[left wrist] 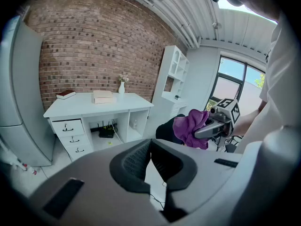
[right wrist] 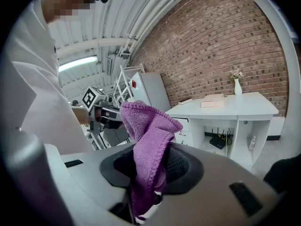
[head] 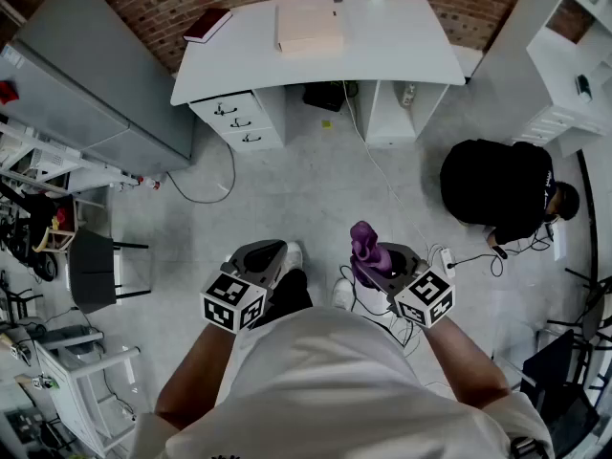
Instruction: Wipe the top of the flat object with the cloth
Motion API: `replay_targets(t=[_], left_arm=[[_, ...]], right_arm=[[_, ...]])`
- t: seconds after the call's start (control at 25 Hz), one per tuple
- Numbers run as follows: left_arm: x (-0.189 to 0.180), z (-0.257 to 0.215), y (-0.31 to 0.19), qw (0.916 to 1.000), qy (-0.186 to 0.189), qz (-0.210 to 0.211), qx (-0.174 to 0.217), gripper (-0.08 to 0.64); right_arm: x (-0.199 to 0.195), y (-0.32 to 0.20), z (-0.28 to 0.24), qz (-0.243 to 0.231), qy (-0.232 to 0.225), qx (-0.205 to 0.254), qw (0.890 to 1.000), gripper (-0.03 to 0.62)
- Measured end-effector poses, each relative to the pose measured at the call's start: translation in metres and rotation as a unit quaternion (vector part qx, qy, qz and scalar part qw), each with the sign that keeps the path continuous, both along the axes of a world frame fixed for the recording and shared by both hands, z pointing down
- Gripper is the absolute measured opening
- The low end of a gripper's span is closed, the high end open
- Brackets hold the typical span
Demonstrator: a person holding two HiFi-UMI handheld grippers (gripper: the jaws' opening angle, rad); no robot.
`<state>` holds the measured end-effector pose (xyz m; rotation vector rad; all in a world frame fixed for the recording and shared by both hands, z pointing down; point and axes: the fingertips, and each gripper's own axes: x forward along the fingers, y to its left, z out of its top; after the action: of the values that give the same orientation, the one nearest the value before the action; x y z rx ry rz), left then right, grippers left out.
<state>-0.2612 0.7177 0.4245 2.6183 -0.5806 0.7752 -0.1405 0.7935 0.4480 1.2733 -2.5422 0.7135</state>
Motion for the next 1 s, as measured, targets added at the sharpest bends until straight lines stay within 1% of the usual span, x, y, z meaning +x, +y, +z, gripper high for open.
replay_targets(t=[0.24, 0.32, 0.44, 0.64, 0.76, 0.92, 1.0], left_arm=[[0.007, 0.014, -0.070, 0.9999, 0.014, 0.004, -0.002, 0.025], [0.010, 0.022, -0.100, 0.9998, 0.019, 0.005, -0.009, 0.025], [0.025, 0.025, -0.152, 0.9993, 0.029, 0.010, -0.022, 0.025], [0.050, 0.007, -0.246, 0.9983, 0.035, 0.046, 0.011, 0.025], [0.058, 0.009, -0.294, 0.9975, 0.031, 0.060, 0.020, 0.025], [0.067, 0.016, -0.346, 0.9977, 0.023, 0.061, 0.022, 0.025], [0.076, 0.017, -0.365, 0.9981, 0.023, 0.053, 0.019, 0.025]], right_arm=[[0.012, -0.064, 0.006, 0.020, 0.011, -0.001, 1.000, 0.143], [0.016, -0.089, 0.006, 0.026, 0.018, -0.004, 0.999, 0.143], [0.028, -0.135, 0.002, 0.036, 0.024, -0.013, 0.999, 0.143], [0.047, -0.229, -0.013, 0.053, 0.030, -0.019, 0.998, 0.144], [0.051, -0.282, -0.014, 0.060, 0.028, -0.012, 0.998, 0.144], [0.055, -0.337, -0.017, 0.059, 0.026, -0.014, 0.998, 0.144], [0.063, -0.359, -0.021, 0.047, 0.025, -0.018, 0.998, 0.144]])
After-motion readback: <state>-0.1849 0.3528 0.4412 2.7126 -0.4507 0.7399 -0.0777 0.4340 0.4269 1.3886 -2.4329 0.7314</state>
